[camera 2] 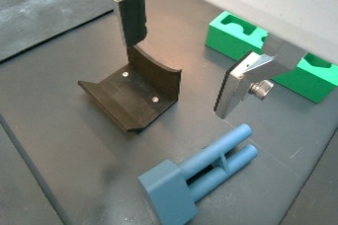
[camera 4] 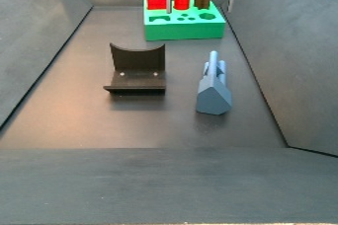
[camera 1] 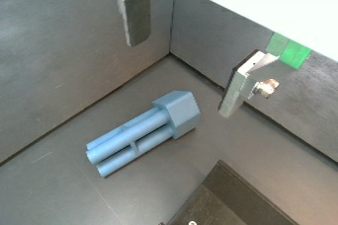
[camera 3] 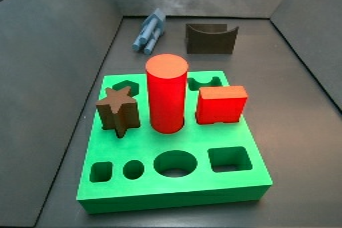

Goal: Pick up the 3 prong object. Move up. Rotate the 3 prong object. Place the 3 prong object on the fixture. Regrasp the 3 prong object. Move to above the board. Insert the 3 prong object.
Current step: Pick up the 3 prong object.

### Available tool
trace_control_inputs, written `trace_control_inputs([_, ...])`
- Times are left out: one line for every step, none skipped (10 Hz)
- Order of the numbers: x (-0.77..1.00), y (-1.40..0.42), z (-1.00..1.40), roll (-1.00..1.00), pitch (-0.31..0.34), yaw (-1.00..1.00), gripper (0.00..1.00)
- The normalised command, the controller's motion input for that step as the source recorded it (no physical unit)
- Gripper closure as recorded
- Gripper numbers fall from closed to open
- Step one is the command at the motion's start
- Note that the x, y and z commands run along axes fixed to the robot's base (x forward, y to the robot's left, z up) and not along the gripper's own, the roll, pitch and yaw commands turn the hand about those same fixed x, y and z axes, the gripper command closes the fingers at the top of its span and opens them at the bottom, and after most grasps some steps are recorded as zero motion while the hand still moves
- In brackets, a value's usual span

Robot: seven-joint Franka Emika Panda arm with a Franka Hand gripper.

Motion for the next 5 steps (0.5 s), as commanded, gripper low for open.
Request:
trace_control_inputs([-0.18,0.0,-0.23,-0.01,-0.077,0.0,0.0])
trace_control_inputs([-0.33,0.0,-0.48,-0.01,-0.13,0.0,0.0])
trace_control_inputs([-0.39,0.0,-0.45,-0.01,-0.177,0.0,0.0])
trace_control_inputs([-0.28,0.0,-0.35,0.0,-0.113,0.0,0.0])
trace_control_inputs([-0.27,0.0,-0.33,0.0,-0.126,-0.02,0.0])
